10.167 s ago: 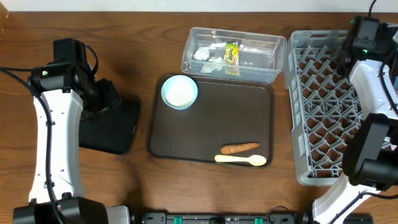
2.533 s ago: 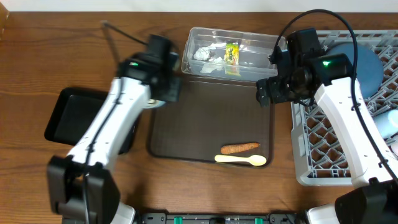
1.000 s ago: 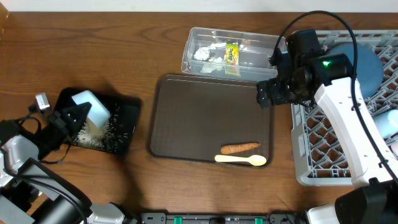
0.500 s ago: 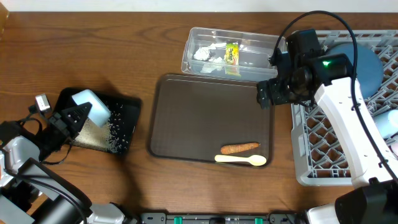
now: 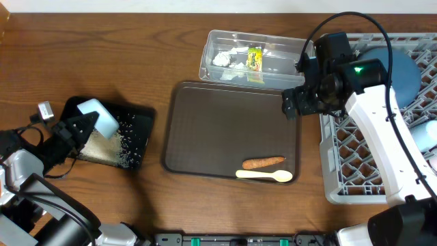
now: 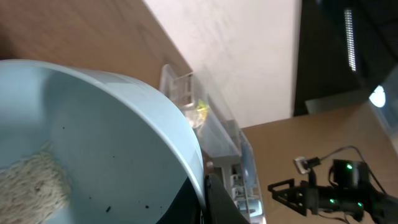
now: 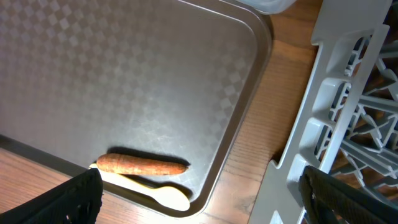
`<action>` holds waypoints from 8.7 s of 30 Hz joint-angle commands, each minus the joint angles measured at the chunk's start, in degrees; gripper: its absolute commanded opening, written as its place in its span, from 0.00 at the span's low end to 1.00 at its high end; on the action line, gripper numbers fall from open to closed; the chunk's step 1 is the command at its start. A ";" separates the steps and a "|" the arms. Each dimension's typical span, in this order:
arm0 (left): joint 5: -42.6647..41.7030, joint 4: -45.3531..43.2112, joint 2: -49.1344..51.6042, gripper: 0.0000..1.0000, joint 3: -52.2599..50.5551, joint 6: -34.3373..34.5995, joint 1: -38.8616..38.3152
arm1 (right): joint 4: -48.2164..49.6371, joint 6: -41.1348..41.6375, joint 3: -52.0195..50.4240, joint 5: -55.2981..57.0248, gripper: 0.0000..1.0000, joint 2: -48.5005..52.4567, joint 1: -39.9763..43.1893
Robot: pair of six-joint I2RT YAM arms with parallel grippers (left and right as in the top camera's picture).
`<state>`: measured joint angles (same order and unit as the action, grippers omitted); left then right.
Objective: Sort waste into correct bins and load items into the dishwasher rack
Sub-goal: 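Tilt the bowl with the left gripper to pour rice onto the black tray, then keep tipping the bowl to empty it, then turn it upright, then carry the empty bowl with the left gripper onto the brown tray and release, then retract the left arm and grasp the bowl rim with the right gripper, then lift the bowl with the right gripper and carry it to the dish rack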
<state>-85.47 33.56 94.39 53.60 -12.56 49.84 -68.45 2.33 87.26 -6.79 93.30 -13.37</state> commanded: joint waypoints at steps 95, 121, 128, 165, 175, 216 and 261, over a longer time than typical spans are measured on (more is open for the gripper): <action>-0.35 -17.25 -1.16 0.06 0.50 27.30 -2.10 | -4.13 -2.19 0.00 0.76 0.99 -1.16 -0.20; -1.66 -23.98 -6.38 0.06 0.52 26.99 -27.76 | -4.44 -2.16 0.00 0.76 0.99 -1.16 -0.20; 17.09 -22.91 -7.06 0.06 0.52 28.30 -44.98 | -5.07 -2.14 0.00 0.76 0.99 -1.16 -0.20; 72.48 -23.78 -3.08 0.32 0.52 25.70 -82.44 | -4.46 5.01 0.00 7.50 0.99 -1.16 -0.15; 72.52 -10.91 -12.44 0.40 0.52 25.70 -74.36 | 3.96 5.55 0.00 -5.01 0.99 -1.14 -0.24; 72.46 8.63 -25.18 0.65 0.50 25.73 -42.91 | 14.49 24.24 -2.25 2.32 0.78 20.90 -13.92; 72.46 9.25 -25.16 0.65 0.50 25.73 -42.91 | 14.45 18.03 -3.10 31.61 0.01 -3.96 -3.93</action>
<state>-13.13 42.63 69.01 53.36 13.50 6.70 -54.76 23.33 83.94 13.89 92.97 -20.01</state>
